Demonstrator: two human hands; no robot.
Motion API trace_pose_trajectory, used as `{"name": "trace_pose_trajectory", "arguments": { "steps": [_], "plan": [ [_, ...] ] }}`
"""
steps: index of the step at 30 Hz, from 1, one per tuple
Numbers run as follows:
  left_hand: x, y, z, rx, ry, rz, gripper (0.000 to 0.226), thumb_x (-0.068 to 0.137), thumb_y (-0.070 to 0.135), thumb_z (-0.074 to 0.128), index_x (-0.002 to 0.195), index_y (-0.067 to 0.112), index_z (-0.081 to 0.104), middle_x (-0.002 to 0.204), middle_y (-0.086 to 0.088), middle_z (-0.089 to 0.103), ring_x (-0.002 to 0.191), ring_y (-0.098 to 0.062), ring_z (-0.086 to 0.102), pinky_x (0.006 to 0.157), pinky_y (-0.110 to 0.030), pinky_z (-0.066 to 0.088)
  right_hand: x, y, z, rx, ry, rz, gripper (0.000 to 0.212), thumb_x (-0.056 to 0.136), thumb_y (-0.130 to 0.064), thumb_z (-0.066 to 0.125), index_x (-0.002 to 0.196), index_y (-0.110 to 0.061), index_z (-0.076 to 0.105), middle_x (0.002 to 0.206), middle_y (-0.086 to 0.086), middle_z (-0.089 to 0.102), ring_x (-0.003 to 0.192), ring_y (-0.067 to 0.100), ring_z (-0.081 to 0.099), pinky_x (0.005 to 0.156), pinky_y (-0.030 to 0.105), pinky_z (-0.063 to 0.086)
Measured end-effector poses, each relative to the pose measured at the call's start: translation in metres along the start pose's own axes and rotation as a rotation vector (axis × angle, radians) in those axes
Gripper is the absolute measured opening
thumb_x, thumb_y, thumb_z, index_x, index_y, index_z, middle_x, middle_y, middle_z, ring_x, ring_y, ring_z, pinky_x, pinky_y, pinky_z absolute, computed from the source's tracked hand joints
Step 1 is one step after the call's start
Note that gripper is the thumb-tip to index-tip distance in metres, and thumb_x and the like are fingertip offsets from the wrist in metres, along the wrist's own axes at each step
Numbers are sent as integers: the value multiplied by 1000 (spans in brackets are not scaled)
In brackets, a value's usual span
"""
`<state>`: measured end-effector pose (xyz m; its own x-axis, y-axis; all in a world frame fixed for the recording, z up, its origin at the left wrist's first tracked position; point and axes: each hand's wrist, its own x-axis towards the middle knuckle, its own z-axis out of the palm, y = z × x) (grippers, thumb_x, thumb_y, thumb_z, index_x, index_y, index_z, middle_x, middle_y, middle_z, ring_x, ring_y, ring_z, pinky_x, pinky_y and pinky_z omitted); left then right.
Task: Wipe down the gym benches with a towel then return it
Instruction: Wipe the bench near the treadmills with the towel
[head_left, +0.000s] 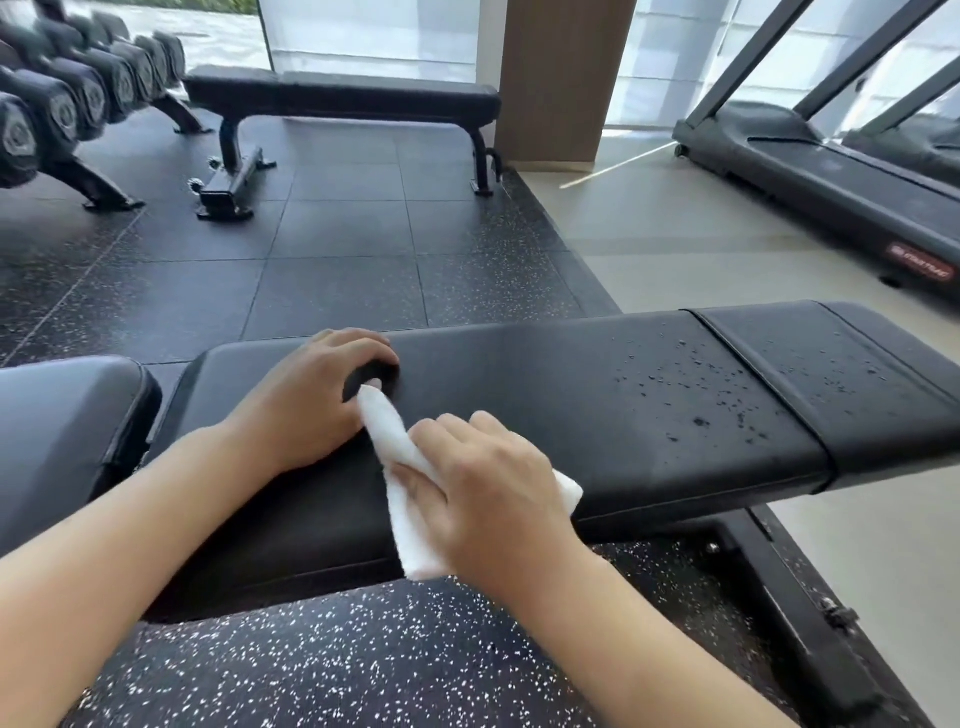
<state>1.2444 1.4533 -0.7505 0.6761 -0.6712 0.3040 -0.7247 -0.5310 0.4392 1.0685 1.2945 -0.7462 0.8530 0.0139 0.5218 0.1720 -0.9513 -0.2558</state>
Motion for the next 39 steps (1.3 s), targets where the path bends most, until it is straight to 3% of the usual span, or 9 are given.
{"name": "trace_pose_trajectory", "arguments": {
  "steps": [6,9,14,16,20,27,30,35,39],
  "plan": [
    [-5,10,5,20,-2,-8,29,96,22,62,124,28,66,138,15,59,131,-8,48,113,-21,29,-19,96,-48,-114,48,315,24,96,-37,65,81,-21,54,70,-9,52,71,29,57,57,34,41],
    [-9,15,6,39,-1,-26,33,98,25,60,130,27,64,145,14,55,138,-10,44,119,-28,30,-12,92,-43,-175,85,397,29,97,-40,62,80,-20,53,68,-9,47,73,30,55,58,34,33],
    [-8,18,2,35,-33,-48,36,96,20,60,131,28,64,146,11,56,138,-14,46,120,-37,35,4,2,-5,-94,144,143,23,81,-24,71,96,-23,53,68,0,57,59,29,52,48,34,41],
    [-7,19,1,32,-44,-50,40,92,14,61,130,29,64,145,12,56,137,-15,47,118,-39,37,4,-17,5,-57,110,85,11,85,-25,68,85,-20,58,70,-1,57,62,27,49,50,37,43],
    [-4,24,2,24,-34,-6,31,96,21,61,125,30,67,139,14,59,134,-12,49,118,-34,35,-15,21,-16,-58,60,102,16,89,-29,70,85,-23,55,73,-4,57,67,26,50,52,36,44],
    [-8,39,15,23,3,52,27,95,19,65,121,27,67,132,16,61,127,-9,52,114,-25,33,-39,98,-50,-200,137,402,25,98,-36,64,81,-20,57,70,-8,55,67,22,49,54,31,35],
    [-5,41,12,17,17,39,27,95,21,64,121,29,67,131,19,60,126,-6,50,112,-18,29,-22,61,-30,-186,167,351,25,95,-35,63,78,-21,52,69,-8,53,65,21,46,55,30,32],
    [-4,45,9,-7,-25,35,35,87,28,51,117,29,68,129,17,62,124,-9,52,108,-27,36,0,-4,11,-120,109,188,13,84,-27,71,83,-20,60,71,-4,55,65,23,44,54,35,38],
    [-6,43,11,4,-27,29,32,92,26,54,121,26,67,130,13,62,127,-13,53,113,-34,38,-9,18,-9,-64,24,104,13,91,-35,60,88,-23,62,76,-4,56,70,24,50,55,35,42]
  ]
}}
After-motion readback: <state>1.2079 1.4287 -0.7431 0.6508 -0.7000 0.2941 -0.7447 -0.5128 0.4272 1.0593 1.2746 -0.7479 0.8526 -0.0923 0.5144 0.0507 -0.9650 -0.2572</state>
